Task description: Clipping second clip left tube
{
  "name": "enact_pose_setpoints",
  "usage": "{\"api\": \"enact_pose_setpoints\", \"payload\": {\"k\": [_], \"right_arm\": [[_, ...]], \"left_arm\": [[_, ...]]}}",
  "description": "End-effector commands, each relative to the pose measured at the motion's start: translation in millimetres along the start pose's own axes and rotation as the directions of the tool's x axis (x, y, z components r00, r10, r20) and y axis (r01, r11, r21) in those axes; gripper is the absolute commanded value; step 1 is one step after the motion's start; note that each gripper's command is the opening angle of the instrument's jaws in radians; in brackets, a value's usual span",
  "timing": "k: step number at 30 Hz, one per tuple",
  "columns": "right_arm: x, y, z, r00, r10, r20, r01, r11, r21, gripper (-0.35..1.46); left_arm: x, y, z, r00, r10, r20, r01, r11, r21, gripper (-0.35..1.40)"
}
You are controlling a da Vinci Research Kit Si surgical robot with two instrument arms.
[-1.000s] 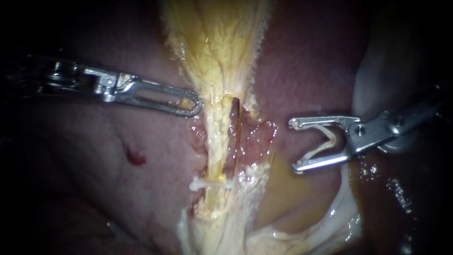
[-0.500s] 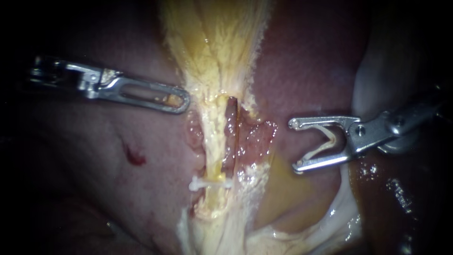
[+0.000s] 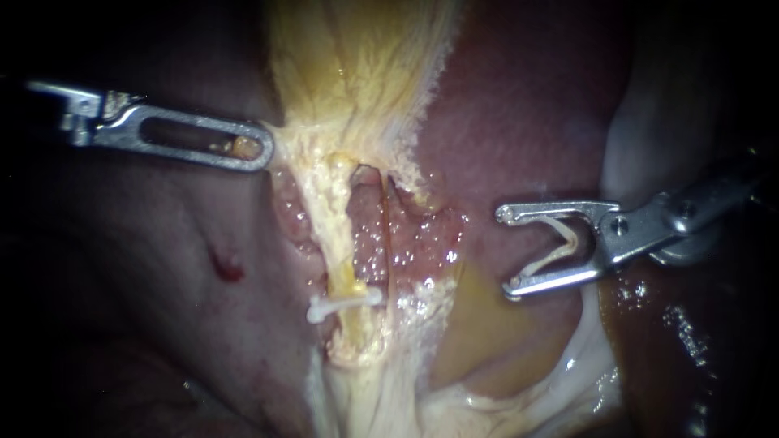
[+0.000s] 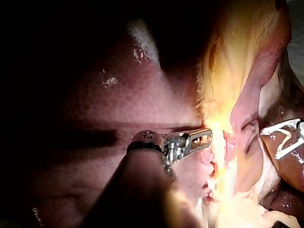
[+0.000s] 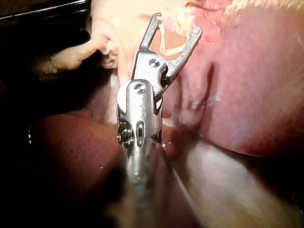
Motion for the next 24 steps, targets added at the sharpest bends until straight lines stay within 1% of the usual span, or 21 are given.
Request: {"api": "enact_pose_setpoints", "payload": {"k": [1,5,13,18,24], "right_arm": [[0.0,0.0,0.2,1.000,-0.002,0.000,0.002,1.000,0.000,0.50],[0.2,-0.5,1.3,1.000,0.012,-0.002,-0.012,1.000,0.005,0.50],[0.6,-1.2,5.8,0.998,0.060,-0.007,-0.060,0.998,0.027,0.49],[0.6,-1.3,8.4,0.996,0.090,-0.010,-0.090,0.995,0.042,0.49],[0.7,-0.8,11.2,0.988,0.153,-0.011,-0.152,0.987,0.056,0.49]], "left_arm": [[0.1,0.0,0.0,1.0000,0.001,0.001,-0.001,1.000,-0.003,-0.35],[0.4,0.0,0.3,1.0000,0.002,0.005,-0.002,1.000,-0.007,-0.35],[1.1,-0.1,1.4,1.0000,0.005,0.000,-0.005,1.000,0.001,-0.35],[1.2,-0.2,1.5,1.0000,0.005,-0.001,-0.005,1.000,0.002,-0.35],[1.2,-0.2,1.5,1.0000,0.005,-0.001,-0.005,1.000,0.002,-0.35]]}}
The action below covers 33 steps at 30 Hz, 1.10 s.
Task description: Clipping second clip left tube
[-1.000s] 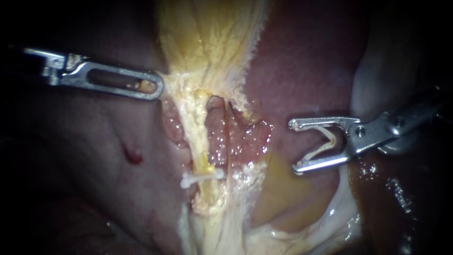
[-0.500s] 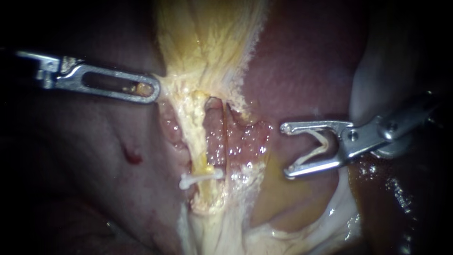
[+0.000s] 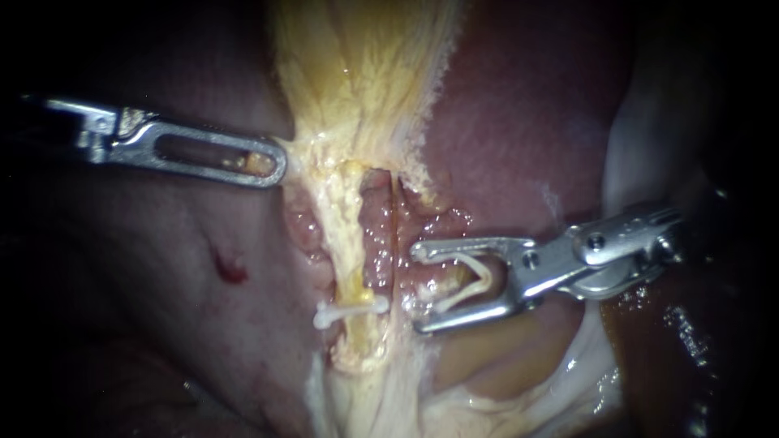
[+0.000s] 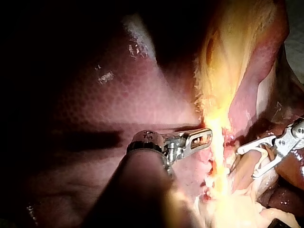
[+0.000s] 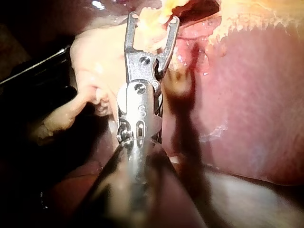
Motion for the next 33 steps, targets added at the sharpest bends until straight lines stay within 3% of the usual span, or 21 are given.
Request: {"api": "enact_pose_setpoints", "payload": {"k": [1,13,22,33], "right_arm": [[0.0,0.1,0.3,1.000,0.009,0.000,-0.009,1.000,0.003,0.49],[-1.1,2.1,2.6,0.995,0.097,-0.004,-0.097,0.995,0.015,0.49],[-3.2,4.0,3.0,0.992,0.123,-0.002,-0.123,0.992,0.020,0.49],[-4.2,4.7,3.2,0.990,0.144,0.001,-0.144,0.989,0.037,0.49]], "left_arm": [[0.0,0.0,0.0,1.0000,0.000,0.000,0.000,1.000,0.000,-0.35],[0.0,-0.2,-0.1,1.0000,-0.001,0.000,0.001,1.000,0.000,-0.35],[0.1,-0.5,-0.1,1.0000,-0.001,-0.001,0.001,1.000,0.001,-0.35],[0.1,-0.6,-0.1,1.0000,-0.001,-0.001,0.001,1.000,0.001,-0.35]]}}
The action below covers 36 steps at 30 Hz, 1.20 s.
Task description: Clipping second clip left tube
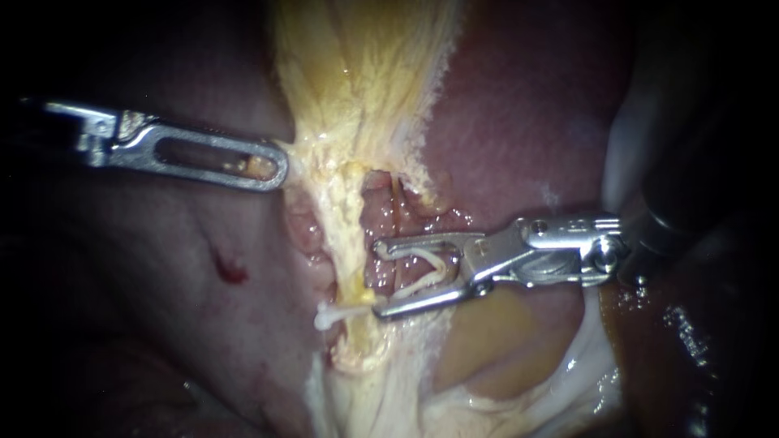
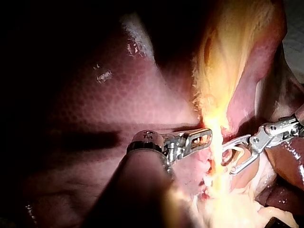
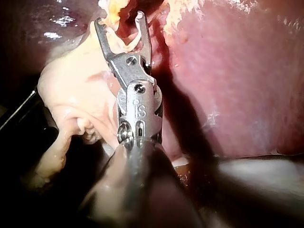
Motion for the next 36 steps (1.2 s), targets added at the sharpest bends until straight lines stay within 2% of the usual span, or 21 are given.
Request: {"api": "enact_pose_setpoints", "payload": {"k": [1,11,26,33,36], "right_arm": [[0.0,0.0,0.1,1.000,-0.001,0.000,0.001,1.000,0.001,0.49],[-0.1,0.1,1.4,1.000,0.016,-0.003,-0.016,1.000,0.016,0.49],[1.4,-1.4,5.0,0.997,0.041,-0.063,-0.034,0.992,0.120,0.49],[1.4,-1.2,6.7,0.997,0.035,-0.073,-0.026,0.993,0.117,0.49],[1.2,-1.1,7.4,0.995,0.033,-0.092,-0.021,0.993,0.119,0.50]], "left_arm": [[0.0,0.0,0.0,1.0000,0.000,0.000,0.000,1.000,-0.001,-0.35],[0.0,0.0,0.1,1.0000,0.000,0.000,0.000,1.000,-0.001,-0.35],[-0.1,-0.1,0.5,1.0000,-0.001,0.000,0.001,1.000,0.000,-0.35],[-0.2,-0.3,1.0,1.0000,-0.002,-0.001,0.002,1.000,0.001,-0.35],[-0.2,-0.3,1.1,1.0000,-0.002,-0.002,0.002,1.000,0.002,-0.35]]}}
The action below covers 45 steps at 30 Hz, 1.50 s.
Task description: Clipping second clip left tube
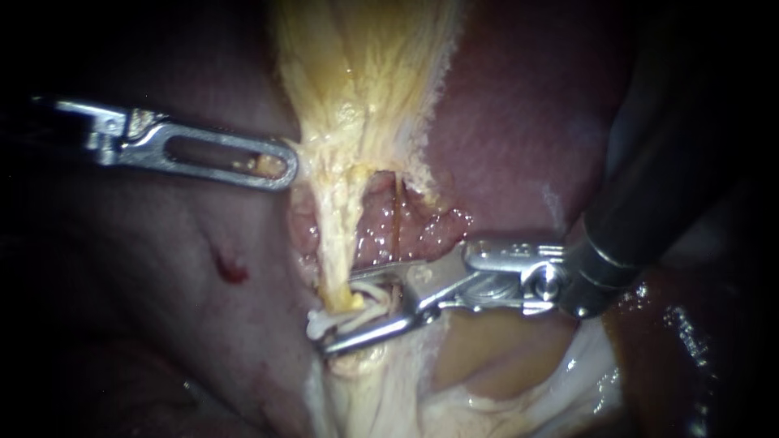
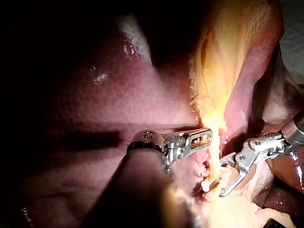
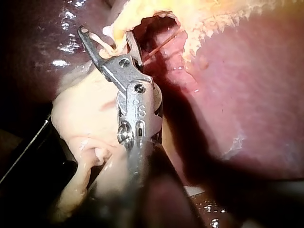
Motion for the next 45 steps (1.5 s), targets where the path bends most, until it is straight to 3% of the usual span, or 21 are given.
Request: {"api": "enact_pose_setpoints", "payload": {"k": [1,14,21,32,45], "right_arm": [[0.0,0.1,0.2,1.000,-0.002,-0.008,0.002,1.000,0.001,0.50],[0.4,0.1,0.9,1.000,-0.006,-0.027,0.007,1.000,0.024,0.50],[0.7,-1.4,1.1,1.000,-0.004,-0.022,0.005,0.999,0.047,0.50],[1.9,-4.6,2.6,0.999,-0.014,-0.038,0.019,0.990,0.138,0.49],[1.9,-4.7,2.5,0.999,-0.014,-0.039,0.019,0.991,0.134,0.46]], "left_arm": [[0.0,0.0,0.0,1.0000,0.000,0.000,0.000,1.000,0.000,-0.35],[0.0,-0.1,0.1,1.0000,-0.001,0.000,0.001,1.000,0.000,-0.35],[-0.1,0.4,0.1,1.0000,0.000,-0.002,0.000,1.000,0.002,-0.35],[-0.2,0.5,0.1,1.0000,0.001,-0.002,-0.001,1.000,0.003,-0.35],[-0.3,0.8,0.1,1.0000,0.001,-0.003,-0.001,1.000,0.004,-0.35]]}}
